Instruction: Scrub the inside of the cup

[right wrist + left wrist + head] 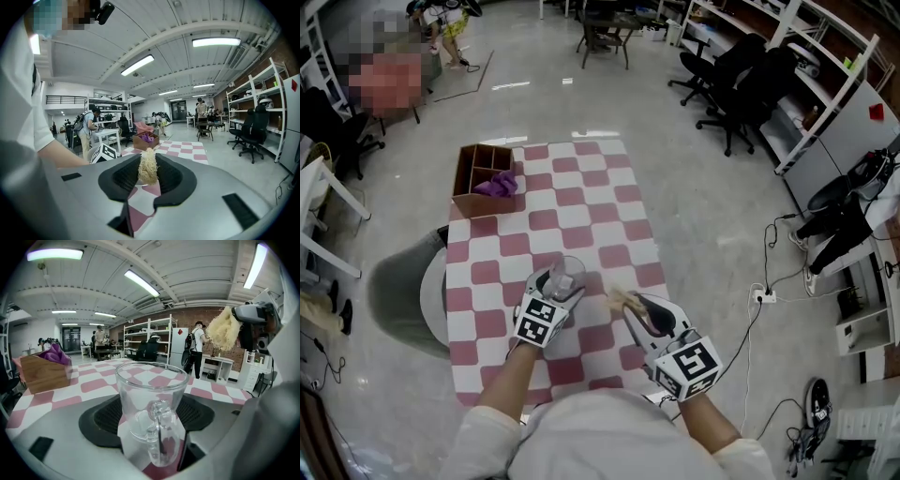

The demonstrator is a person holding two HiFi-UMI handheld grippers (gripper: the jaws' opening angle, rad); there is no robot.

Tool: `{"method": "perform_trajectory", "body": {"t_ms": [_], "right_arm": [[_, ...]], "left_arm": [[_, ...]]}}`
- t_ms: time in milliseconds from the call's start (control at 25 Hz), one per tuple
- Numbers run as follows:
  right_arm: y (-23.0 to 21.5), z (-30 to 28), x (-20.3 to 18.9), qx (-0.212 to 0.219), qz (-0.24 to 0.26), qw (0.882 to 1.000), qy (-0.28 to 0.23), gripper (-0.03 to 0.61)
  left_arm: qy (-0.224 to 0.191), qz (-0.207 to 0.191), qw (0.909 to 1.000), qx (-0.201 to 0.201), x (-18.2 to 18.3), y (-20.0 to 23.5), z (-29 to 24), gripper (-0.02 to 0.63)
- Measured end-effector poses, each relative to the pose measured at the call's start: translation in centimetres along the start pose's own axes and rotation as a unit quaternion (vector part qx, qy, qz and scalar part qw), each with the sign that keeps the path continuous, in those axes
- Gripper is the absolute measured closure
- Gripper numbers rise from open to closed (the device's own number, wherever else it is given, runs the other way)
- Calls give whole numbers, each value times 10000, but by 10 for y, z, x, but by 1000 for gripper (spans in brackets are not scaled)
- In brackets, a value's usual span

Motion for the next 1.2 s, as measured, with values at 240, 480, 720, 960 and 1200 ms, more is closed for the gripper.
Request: {"method": "perform_trajectory", "body": {"t_ms": [240,480,720,960,1200], "right_arm": [[2,2,1,63,12,10000,-31,472],[2,3,4,101,44,9999,-84,472],[2,2,4,128,78,9998,-127,472],[3,0,4,228,129,9995,-171,472],[3,1,6,336,145,9990,-251,472]], "left_arm": [[-11,155,9998,-100,-4,0,1,267],[34,266,9996,18,-7,2,5,260],[-22,137,9997,206,-4,2,23,261],[-164,111,9988,437,-1,-1,46,262],[-471,84,9971,594,12,-15,74,264]]}}
Point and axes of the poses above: the fingertips, and each gripper's own axes: z backward along the fingers, y to its left, x out of its top, the point moved 4 cm from there along z, backward along the fingers, and after that the axes turned 8 degrees about z, right-handed, at the moved point
